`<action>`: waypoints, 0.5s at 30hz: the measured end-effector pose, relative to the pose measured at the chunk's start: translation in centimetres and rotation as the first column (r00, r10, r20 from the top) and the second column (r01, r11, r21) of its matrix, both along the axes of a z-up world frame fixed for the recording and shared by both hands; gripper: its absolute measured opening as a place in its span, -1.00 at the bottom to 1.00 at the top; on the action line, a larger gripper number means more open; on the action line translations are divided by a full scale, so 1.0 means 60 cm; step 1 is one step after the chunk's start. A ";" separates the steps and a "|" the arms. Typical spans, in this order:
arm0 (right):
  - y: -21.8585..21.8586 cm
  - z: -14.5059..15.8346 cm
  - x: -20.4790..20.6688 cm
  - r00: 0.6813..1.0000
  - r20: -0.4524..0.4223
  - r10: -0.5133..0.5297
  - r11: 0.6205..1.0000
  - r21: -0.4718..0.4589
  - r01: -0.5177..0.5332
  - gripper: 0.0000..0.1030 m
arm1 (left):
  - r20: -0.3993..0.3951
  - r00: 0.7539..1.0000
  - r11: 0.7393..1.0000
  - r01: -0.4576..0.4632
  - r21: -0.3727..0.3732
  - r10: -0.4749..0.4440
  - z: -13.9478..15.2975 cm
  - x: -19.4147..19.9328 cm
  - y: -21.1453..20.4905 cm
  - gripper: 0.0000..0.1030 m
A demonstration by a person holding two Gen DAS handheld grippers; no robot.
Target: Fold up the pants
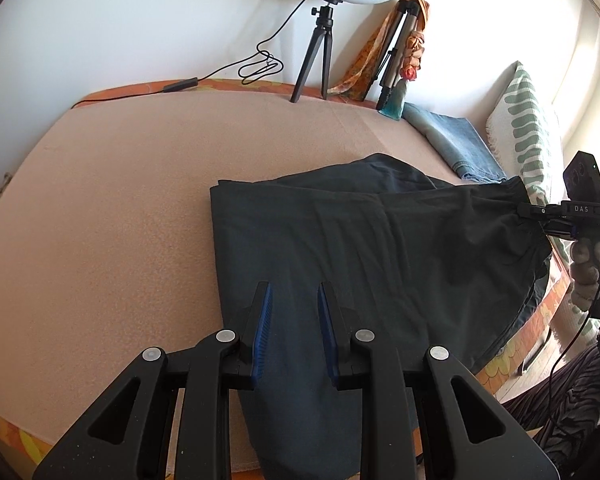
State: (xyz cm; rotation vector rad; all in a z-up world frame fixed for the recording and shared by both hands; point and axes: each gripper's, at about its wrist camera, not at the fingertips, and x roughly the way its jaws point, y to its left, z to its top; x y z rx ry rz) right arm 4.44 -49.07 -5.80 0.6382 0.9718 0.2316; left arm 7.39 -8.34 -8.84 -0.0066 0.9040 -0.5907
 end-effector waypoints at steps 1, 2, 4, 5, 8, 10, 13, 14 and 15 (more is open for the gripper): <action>-0.011 0.001 -0.003 1.000 0.001 -0.011 1.000 0.002 0.011 -0.68 | -0.001 1.000 1.000 0.003 -0.005 -0.003 0.001 0.002 -0.004 -0.59; -0.022 0.002 -0.008 1.000 0.003 -0.022 1.000 0.004 0.022 -0.68 | -0.003 1.000 1.000 0.010 -0.008 -0.010 0.002 0.002 -0.009 -0.56; -0.045 0.004 -0.017 0.999 0.004 -0.045 0.999 0.005 0.045 -0.68 | -0.004 1.000 1.000 0.023 -0.010 -0.023 0.003 0.001 -0.018 -0.36; -0.057 0.005 -0.021 0.998 0.006 -0.058 0.998 0.005 0.058 -0.68 | -0.003 1.000 0.999 0.031 -0.010 -0.031 0.003 0.001 -0.024 -0.32; -0.095 0.004 -0.032 0.995 0.002 -0.101 0.995 0.008 0.101 -0.68 | -0.002 0.999 0.999 0.051 0.002 -0.051 0.003 -0.002 -0.036 -0.29; -0.118 0.000 -0.039 0.991 -0.007 -0.130 0.991 0.011 0.130 -0.68 | -0.009 0.998 0.998 0.055 0.004 -0.055 0.000 -0.002 -0.040 -0.29; -0.146 -0.004 -0.047 0.987 -0.019 -0.159 0.987 0.002 0.159 -0.68 | -0.025 0.998 0.999 0.051 -0.008 -0.051 -0.002 0.001 -0.043 -0.17; -0.155 -0.004 -0.050 0.986 -0.019 -0.167 0.986 -0.002 0.167 -0.68 | -0.030 0.998 0.999 0.049 -0.014 -0.049 -0.002 0.001 -0.043 -0.14; -0.162 -0.004 -0.052 0.984 -0.019 -0.175 0.985 -0.006 0.175 -0.68 | -0.034 0.998 0.999 0.049 -0.021 -0.050 -0.001 0.002 -0.044 -0.12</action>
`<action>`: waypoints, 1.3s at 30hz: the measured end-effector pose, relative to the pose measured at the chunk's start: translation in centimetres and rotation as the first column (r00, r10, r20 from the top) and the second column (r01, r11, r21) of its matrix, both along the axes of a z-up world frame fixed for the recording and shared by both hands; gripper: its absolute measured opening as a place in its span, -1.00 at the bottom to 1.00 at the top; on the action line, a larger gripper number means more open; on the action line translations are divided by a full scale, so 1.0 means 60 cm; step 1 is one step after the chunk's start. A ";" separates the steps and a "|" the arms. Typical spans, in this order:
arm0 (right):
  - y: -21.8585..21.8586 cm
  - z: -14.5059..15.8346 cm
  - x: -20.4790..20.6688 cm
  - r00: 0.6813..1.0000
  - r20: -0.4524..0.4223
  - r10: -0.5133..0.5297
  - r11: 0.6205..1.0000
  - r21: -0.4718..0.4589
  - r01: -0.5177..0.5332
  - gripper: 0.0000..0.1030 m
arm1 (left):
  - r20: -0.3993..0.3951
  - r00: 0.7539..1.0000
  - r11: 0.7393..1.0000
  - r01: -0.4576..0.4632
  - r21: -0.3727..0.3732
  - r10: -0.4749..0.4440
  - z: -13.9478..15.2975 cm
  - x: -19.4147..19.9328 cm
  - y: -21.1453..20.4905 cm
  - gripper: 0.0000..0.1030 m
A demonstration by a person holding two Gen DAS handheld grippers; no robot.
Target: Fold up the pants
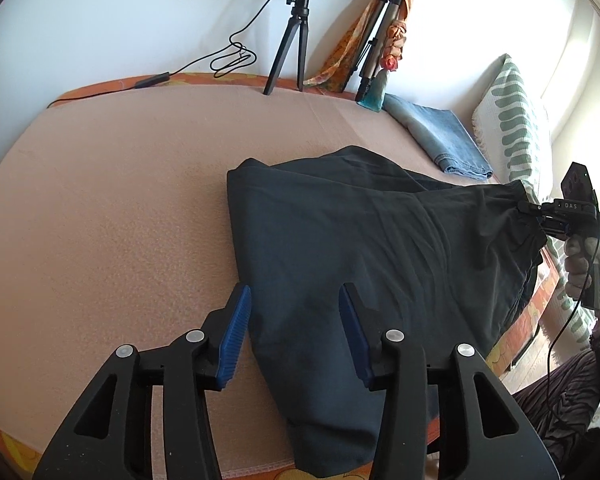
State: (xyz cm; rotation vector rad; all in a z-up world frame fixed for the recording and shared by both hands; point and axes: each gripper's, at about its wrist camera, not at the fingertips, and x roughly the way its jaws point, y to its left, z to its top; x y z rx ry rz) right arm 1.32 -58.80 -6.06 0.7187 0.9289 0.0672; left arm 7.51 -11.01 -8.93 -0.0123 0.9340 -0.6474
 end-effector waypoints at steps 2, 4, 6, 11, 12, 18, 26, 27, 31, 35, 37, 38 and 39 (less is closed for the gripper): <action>-0.013 0.000 -0.004 1.000 -0.005 -0.015 1.000 -0.016 0.015 -0.68 | -0.005 1.000 1.000 0.005 -0.004 -0.005 0.001 0.000 -0.004 -0.12; -0.026 -0.001 -0.007 0.999 -0.013 -0.031 0.999 -0.036 0.031 -0.68 | -0.007 1.000 1.000 0.013 -0.002 -0.013 0.000 0.000 -0.010 -0.12; -0.038 -0.006 -0.007 0.999 -0.022 -0.044 0.998 -0.040 0.043 -0.68 | -0.014 1.000 1.000 0.023 -0.003 -0.024 -0.001 -0.002 -0.016 -0.11; -0.051 -0.020 -0.001 0.997 -0.056 -0.050 0.995 -0.088 0.045 -0.68 | -0.027 0.999 0.999 0.040 0.005 -0.040 -0.004 -0.005 -0.022 -0.08; -0.051 -0.022 0.002 0.997 -0.062 -0.049 0.994 -0.097 0.042 -0.68 | -0.030 0.999 0.999 0.039 0.004 -0.039 -0.005 -0.005 -0.020 -0.08; -0.039 -0.036 0.016 0.992 -0.117 -0.042 0.976 -0.217 0.016 -0.61 | -0.048 0.999 1.000 0.024 -0.010 -0.024 -0.007 -0.003 -0.003 -0.08; -0.018 -0.010 0.018 0.988 -0.133 -0.080 0.924 -0.383 0.024 -0.18 | -0.089 0.996 0.999 0.024 -0.042 -0.027 -0.013 -0.018 0.017 -0.08; -0.011 0.001 0.016 0.989 -0.121 -0.087 0.905 -0.424 0.028 0.05 | -0.100 0.995 0.998 0.023 -0.053 -0.028 -0.014 -0.023 0.021 -0.08; 0.026 0.050 0.013 0.996 -0.045 -0.078 0.847 -0.529 0.043 0.22 | -0.132 0.991 0.996 0.022 -0.092 -0.034 -0.022 -0.040 0.034 -0.08; 0.086 0.099 0.028 0.996 0.075 0.053 0.889 -0.458 -0.013 0.22 | -0.170 0.985 0.990 0.017 -0.141 -0.041 -0.031 -0.058 0.048 -0.08; 0.131 0.116 0.048 0.981 0.122 0.154 0.911 -0.403 -0.093 0.22 | -0.188 0.981 0.985 0.015 -0.170 -0.047 -0.034 -0.065 0.055 -0.08; 0.160 0.122 0.060 0.967 0.134 0.215 0.911 -0.385 -0.149 0.22 | -0.191 0.980 0.983 0.016 -0.182 -0.051 -0.036 -0.068 0.058 -0.08; 0.187 0.128 0.071 0.951 0.140 0.274 0.901 -0.382 -0.203 0.22 | -0.191 0.980 0.982 0.021 -0.187 -0.057 -0.036 -0.072 0.061 -0.08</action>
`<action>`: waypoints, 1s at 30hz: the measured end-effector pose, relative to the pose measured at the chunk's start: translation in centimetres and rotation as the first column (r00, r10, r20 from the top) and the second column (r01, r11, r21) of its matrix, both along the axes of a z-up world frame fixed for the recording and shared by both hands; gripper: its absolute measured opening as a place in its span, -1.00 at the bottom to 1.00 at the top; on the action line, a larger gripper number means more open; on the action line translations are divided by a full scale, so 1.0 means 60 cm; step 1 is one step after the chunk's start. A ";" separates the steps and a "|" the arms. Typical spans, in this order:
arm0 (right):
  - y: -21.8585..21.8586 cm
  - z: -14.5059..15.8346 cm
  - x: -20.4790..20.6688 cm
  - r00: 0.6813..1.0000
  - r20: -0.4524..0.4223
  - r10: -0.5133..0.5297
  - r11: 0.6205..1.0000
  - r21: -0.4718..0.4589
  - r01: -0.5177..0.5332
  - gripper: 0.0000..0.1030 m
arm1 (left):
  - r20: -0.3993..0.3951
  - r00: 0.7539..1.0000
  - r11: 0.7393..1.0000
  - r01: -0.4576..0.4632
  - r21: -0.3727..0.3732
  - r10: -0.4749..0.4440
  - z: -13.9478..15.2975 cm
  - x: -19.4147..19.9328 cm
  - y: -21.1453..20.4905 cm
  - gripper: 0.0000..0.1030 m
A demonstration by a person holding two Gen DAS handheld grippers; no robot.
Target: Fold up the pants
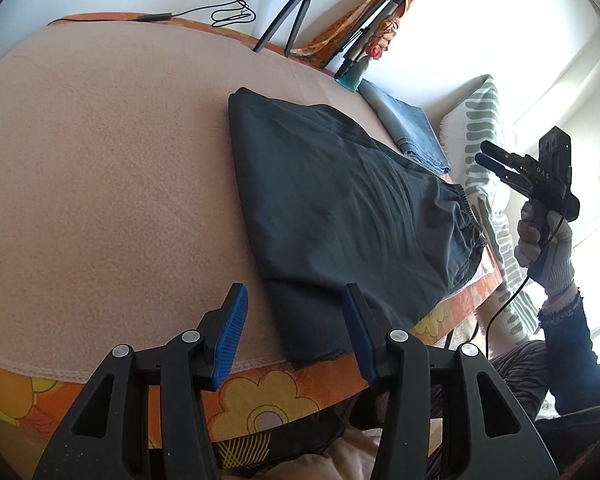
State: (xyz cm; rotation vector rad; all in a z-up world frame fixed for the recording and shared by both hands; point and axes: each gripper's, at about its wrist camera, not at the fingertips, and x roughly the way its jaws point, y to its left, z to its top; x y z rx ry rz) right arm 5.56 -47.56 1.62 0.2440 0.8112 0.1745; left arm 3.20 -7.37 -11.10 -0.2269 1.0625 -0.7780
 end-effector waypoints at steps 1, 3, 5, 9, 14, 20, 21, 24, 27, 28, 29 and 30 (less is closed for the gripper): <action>0.027 0.005 0.011 0.998 0.009 0.056 0.998 -0.005 -0.056 0.22 | 0.001 1.000 1.000 0.006 0.001 -0.006 -0.002 -0.004 0.001 -0.08; 0.077 0.008 0.034 0.991 0.027 0.135 0.991 -0.019 -0.134 0.25 | 0.001 1.000 1.000 0.014 0.008 -0.014 -0.007 -0.011 0.004 -0.08; 0.120 0.003 0.062 0.979 0.029 0.201 0.980 -0.007 -0.201 0.28 | -0.006 1.000 1.000 0.025 0.006 -0.025 -0.013 -0.016 0.007 -0.08; 0.190 -0.014 0.123 0.952 0.003 0.305 0.952 0.012 -0.305 0.28 | -0.002 1.000 0.999 0.030 0.016 -0.030 -0.021 -0.020 0.012 -0.08; 0.275 -0.041 0.202 0.896 -0.075 0.437 0.899 0.050 -0.435 0.29 | -0.018 0.999 0.999 0.040 -0.017 -0.040 -0.022 -0.013 0.004 -0.08; 0.379 -0.098 0.288 0.787 -0.233 0.572 0.813 0.030 -0.582 0.17 | -0.013 0.996 0.996 0.083 -0.013 -0.083 -0.023 -0.015 -0.019 -0.13; 0.391 -0.109 0.299 0.771 -0.252 0.585 0.802 0.035 -0.596 0.16 | -0.012 0.997 0.997 0.082 -0.017 -0.082 -0.023 -0.015 -0.020 -0.13; 0.421 -0.141 0.331 0.747 -0.307 0.589 0.791 0.033 -0.611 0.09 | -0.019 0.996 0.996 0.086 -0.026 -0.086 -0.025 -0.013 -0.021 -0.29; 0.430 -0.170 0.357 0.739 -0.367 0.565 0.800 0.028 -0.599 0.07 | -0.016 0.996 0.995 0.093 -0.024 -0.093 -0.025 -0.013 -0.021 -0.37; 0.427 -0.177 0.364 0.736 -0.380 0.560 0.804 0.036 -0.593 0.03 | -0.015 0.995 0.995 0.096 -0.026 -0.096 -0.025 -0.013 -0.021 -0.42; 0.424 -0.183 0.368 0.735 -0.389 0.555 0.808 0.039 -0.588 0.01 | -0.015 0.995 0.995 0.098 -0.024 -0.099 -0.025 -0.013 -0.021 -0.43; 0.419 -0.186 0.372 0.733 -0.393 0.555 0.808 0.045 -0.587 -0.01 | -0.012 0.995 0.995 0.101 -0.020 -0.101 -0.025 -0.013 -0.022 -0.44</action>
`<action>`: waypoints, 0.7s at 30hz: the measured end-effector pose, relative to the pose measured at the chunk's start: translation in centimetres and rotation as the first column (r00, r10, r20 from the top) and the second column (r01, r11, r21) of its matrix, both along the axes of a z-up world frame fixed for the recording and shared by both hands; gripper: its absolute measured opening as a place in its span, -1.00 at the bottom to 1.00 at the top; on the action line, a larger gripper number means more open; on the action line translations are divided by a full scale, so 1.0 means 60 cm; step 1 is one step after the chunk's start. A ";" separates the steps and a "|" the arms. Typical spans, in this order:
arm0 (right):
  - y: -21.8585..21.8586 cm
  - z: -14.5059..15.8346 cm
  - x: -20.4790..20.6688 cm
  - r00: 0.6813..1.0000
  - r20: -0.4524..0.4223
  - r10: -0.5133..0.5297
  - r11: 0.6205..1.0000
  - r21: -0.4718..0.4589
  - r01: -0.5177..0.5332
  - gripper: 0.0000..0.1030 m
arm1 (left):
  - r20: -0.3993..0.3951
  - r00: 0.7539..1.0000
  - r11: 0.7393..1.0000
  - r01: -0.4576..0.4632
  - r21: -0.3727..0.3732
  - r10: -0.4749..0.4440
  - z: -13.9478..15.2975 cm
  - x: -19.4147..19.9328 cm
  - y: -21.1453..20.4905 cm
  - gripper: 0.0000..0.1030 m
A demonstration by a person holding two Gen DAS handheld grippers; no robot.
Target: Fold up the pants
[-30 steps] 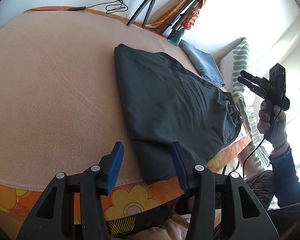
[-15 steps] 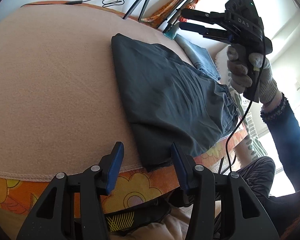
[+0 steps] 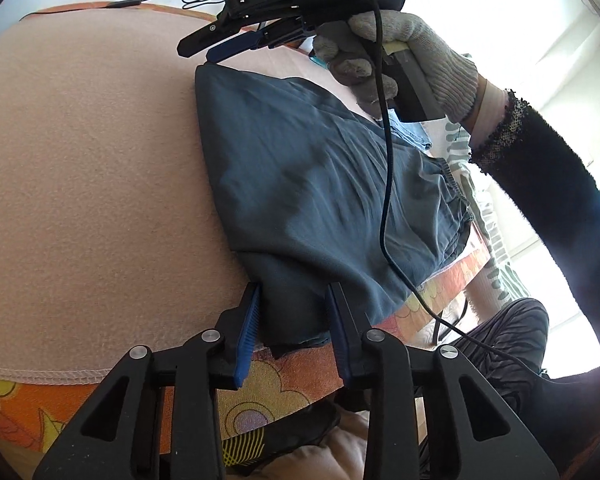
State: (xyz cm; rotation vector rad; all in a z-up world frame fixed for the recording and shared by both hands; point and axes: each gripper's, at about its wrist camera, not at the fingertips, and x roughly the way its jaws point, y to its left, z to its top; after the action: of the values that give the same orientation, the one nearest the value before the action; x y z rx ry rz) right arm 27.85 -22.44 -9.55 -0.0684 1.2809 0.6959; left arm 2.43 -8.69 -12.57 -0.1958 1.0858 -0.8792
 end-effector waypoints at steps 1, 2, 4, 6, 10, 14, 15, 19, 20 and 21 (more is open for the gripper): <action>-0.003 -0.003 0.000 1.000 -0.009 -0.001 1.000 0.008 0.001 -0.02 | 0.002 1.000 1.000 0.003 0.003 -0.003 0.000 0.000 0.000 -0.45; -0.004 -0.005 0.001 1.000 -0.017 -0.002 1.000 0.016 0.003 -0.03 | 0.003 1.000 1.000 0.005 0.006 -0.005 -0.001 0.000 0.000 -0.45; -0.004 -0.006 0.001 1.000 -0.029 -0.001 1.000 0.030 0.002 -0.06 | 0.006 1.000 1.000 0.006 0.010 -0.006 0.000 0.001 0.000 -0.47; -0.006 0.001 -0.003 1.000 -0.025 0.005 0.999 0.044 -0.004 -0.08 | 0.000 1.000 1.000 0.002 0.007 -0.002 -0.001 0.002 0.002 -0.52; -0.007 0.012 -0.009 0.999 -0.016 0.030 0.998 0.062 -0.029 -0.08 | 0.002 1.000 1.000 0.001 0.008 -0.001 -0.004 0.002 0.000 -0.53; -0.016 0.007 -0.003 1.000 -0.007 -0.009 0.999 0.045 0.010 -0.10 | 0.004 1.000 1.000 0.000 0.011 0.000 -0.002 0.002 -0.001 -0.54; -0.019 0.012 -0.004 1.000 0.003 -0.018 0.998 0.060 0.018 -0.10 | 0.003 1.000 1.000 0.000 0.010 0.000 -0.003 0.002 -0.001 -0.54; -0.025 0.021 -0.009 1.000 -0.023 -0.010 0.988 0.157 0.014 -0.10 | 0.003 1.000 1.000 0.000 0.010 0.000 -0.002 0.003 -0.001 -0.54; -0.021 0.018 -0.011 1.000 -0.031 0.001 0.987 0.158 0.004 -0.10 | 0.003 1.000 1.000 0.000 0.010 0.000 -0.002 0.003 -0.002 -0.54; -0.017 0.014 -0.012 0.999 -0.033 0.010 0.989 0.146 -0.005 -0.10 | 0.004 1.000 1.000 0.000 0.010 0.000 -0.002 0.003 -0.002 -0.54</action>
State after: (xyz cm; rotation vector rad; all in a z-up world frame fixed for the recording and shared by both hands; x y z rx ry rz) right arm 27.11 -23.46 -8.70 0.0588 1.2591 0.7979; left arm 2.59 -8.78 -12.71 -0.1855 1.0869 -0.8736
